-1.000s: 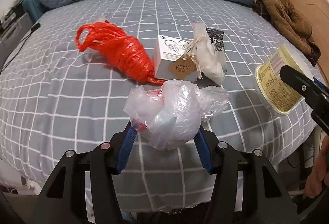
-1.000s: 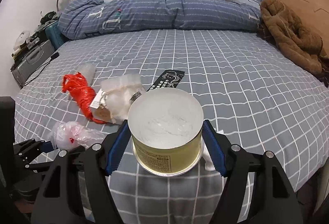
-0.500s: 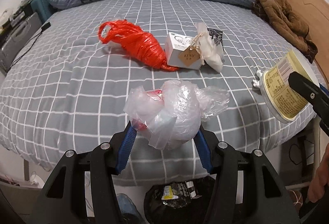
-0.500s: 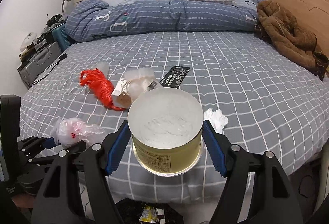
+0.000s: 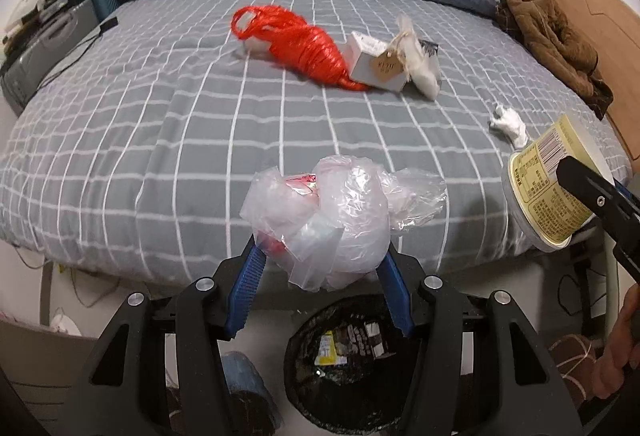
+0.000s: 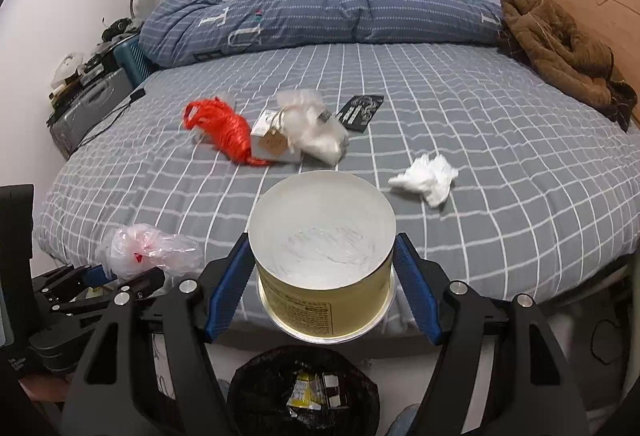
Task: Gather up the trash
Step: 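Carry the clear bag and yellow tub over the black trash bin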
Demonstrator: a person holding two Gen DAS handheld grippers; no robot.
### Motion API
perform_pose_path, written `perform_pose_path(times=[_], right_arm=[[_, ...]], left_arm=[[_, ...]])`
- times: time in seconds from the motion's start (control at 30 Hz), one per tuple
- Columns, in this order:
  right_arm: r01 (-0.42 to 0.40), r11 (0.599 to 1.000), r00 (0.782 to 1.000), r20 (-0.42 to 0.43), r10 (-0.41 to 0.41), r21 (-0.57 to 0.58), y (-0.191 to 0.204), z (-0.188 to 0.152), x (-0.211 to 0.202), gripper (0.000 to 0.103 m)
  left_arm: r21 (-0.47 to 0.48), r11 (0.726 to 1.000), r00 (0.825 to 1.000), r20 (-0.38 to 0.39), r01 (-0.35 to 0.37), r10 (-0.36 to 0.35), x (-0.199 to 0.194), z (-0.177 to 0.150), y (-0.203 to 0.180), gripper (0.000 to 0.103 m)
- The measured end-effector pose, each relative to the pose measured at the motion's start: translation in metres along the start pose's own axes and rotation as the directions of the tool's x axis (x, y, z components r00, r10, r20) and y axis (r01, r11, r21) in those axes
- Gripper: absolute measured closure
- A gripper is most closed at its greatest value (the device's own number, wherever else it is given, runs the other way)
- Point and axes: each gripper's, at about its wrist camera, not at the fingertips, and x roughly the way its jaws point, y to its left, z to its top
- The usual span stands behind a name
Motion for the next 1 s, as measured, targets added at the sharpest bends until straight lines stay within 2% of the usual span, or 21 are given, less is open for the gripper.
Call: perform_pose_path(times=[0.63,1.0], right_arm=[[-0.015,1.0,0.992,-0.123,0.013,-0.016,0.027,-0.096,0.003,0.035],[-0.021,1.0,0.968,-0.251,0.017,-0.013,0.031,-0.146,0.041,0.035]], left_arm=[[-0.055,0.999,0.994,-0.109,-0.003,-0.003,0.021,-0.093,0.033,0.049],[-0.044,0.999,0.981,-0.195,-0.007,-0.002,0.054,-0.134,0.039,0.049]])
